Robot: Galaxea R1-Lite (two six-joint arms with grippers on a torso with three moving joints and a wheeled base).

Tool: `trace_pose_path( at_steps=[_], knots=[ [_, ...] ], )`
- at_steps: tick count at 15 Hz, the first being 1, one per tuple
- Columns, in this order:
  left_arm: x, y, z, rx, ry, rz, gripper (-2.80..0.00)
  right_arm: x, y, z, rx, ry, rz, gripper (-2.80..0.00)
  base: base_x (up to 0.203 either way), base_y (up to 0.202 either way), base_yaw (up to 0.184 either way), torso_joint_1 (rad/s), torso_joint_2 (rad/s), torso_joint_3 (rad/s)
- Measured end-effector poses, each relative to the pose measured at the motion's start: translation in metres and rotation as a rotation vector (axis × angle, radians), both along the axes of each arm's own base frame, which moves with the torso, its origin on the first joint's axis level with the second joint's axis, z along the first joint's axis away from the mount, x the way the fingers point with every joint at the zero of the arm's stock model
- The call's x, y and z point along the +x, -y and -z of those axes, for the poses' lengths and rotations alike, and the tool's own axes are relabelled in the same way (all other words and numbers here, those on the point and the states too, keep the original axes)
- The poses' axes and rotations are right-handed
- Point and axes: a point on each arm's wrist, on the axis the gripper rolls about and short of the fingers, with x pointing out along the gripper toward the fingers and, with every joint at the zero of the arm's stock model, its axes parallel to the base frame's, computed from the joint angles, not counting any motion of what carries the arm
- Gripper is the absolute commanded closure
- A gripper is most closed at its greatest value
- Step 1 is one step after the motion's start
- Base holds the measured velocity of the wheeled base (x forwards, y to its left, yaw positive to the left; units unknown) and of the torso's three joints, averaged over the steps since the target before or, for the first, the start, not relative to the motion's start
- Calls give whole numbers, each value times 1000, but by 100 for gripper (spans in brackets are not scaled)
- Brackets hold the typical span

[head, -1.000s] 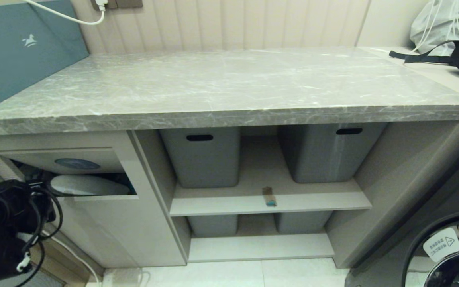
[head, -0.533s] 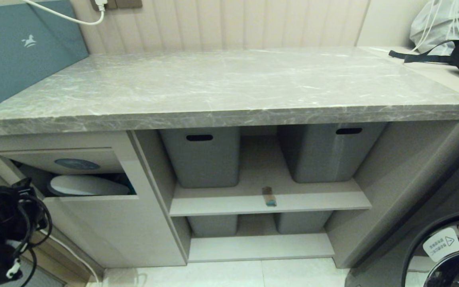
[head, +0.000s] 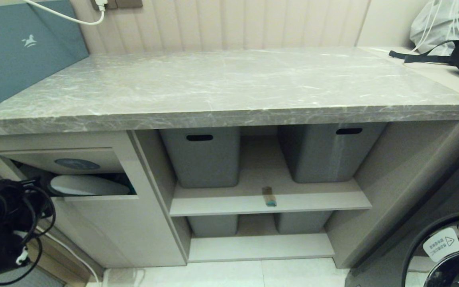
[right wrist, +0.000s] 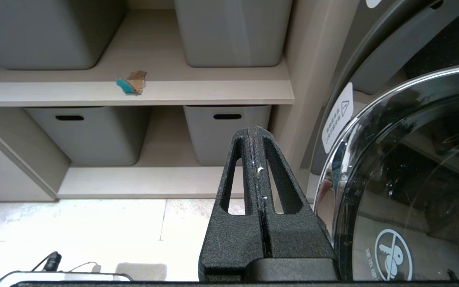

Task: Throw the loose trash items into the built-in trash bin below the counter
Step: Put the garbage in the trash can

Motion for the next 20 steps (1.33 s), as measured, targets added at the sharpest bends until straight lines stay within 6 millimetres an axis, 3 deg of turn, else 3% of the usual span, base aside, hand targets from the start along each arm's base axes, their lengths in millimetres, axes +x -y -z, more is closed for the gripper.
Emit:
trace_pose_path(
  at_steps=[11,16,20],
  knots=[
    [53,-22,41,0,5,-13,0,0,0,0,0,0,0,0,0,0,0,0,0,0],
    [69,-23,42,-48,-50,-52,0,0,0,0,0,0,0,0,0,0,0,0,0,0],
    [76,-11,36,-107,-82,-160,0,0,0,0,0,0,0,0,0,0,0,0,0,0]
  ],
)
